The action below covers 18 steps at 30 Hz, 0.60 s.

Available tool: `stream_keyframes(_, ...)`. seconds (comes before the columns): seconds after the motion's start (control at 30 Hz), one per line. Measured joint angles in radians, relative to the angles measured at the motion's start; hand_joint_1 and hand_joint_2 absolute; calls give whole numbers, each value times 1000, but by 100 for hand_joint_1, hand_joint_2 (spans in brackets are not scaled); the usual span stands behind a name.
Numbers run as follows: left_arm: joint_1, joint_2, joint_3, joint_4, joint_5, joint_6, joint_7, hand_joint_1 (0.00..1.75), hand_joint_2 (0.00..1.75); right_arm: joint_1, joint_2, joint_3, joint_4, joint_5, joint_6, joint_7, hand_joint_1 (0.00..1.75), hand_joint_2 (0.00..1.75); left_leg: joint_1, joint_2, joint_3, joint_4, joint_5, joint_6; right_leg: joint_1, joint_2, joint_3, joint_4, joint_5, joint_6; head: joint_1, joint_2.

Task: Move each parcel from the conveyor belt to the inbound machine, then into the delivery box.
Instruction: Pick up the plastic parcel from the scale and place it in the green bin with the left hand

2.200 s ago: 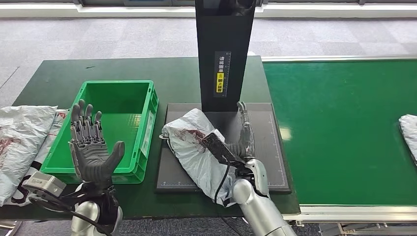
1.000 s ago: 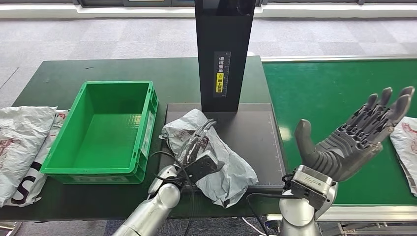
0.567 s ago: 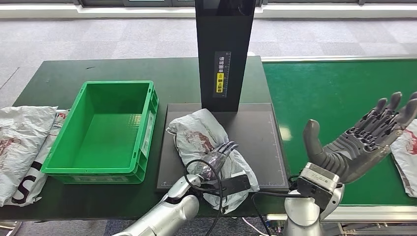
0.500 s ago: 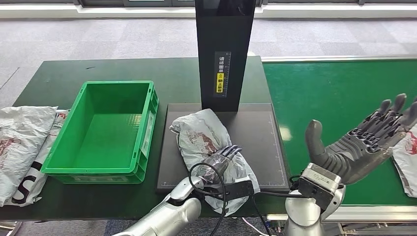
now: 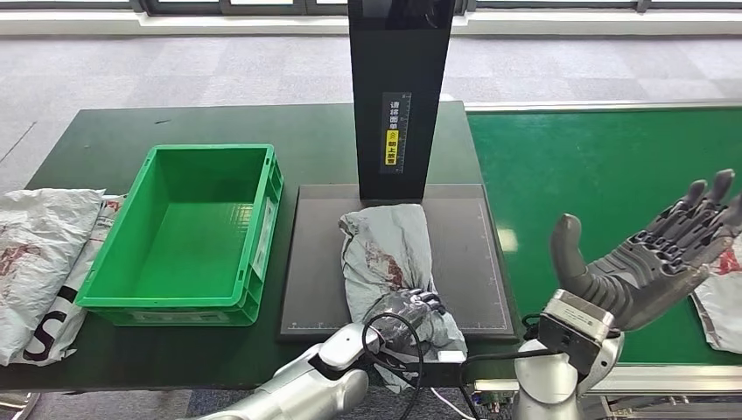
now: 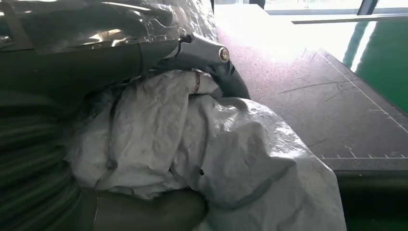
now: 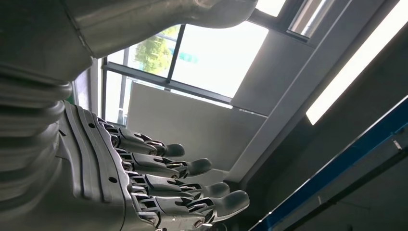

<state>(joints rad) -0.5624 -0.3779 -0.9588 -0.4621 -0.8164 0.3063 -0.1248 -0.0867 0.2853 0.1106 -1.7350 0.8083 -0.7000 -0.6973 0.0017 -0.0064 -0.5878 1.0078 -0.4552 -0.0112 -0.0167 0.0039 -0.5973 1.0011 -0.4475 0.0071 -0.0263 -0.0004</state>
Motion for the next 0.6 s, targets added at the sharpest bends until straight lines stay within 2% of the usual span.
stream_keyframes(0.3,-26,-4,-15,30,9,106,18,175,175,2,0,-16,-1,-1,0,0,0,175,0,1,2,0,3,2,0,0,2,0,3,1,0,0)
stream_keyframes(0.6,-41,-4,-15,49,9,113,19,175,175,4,0,-28,-1,-1,0,0,0,175,0,1,1,0,3,2,0,0,2,0,2,1,0,0)
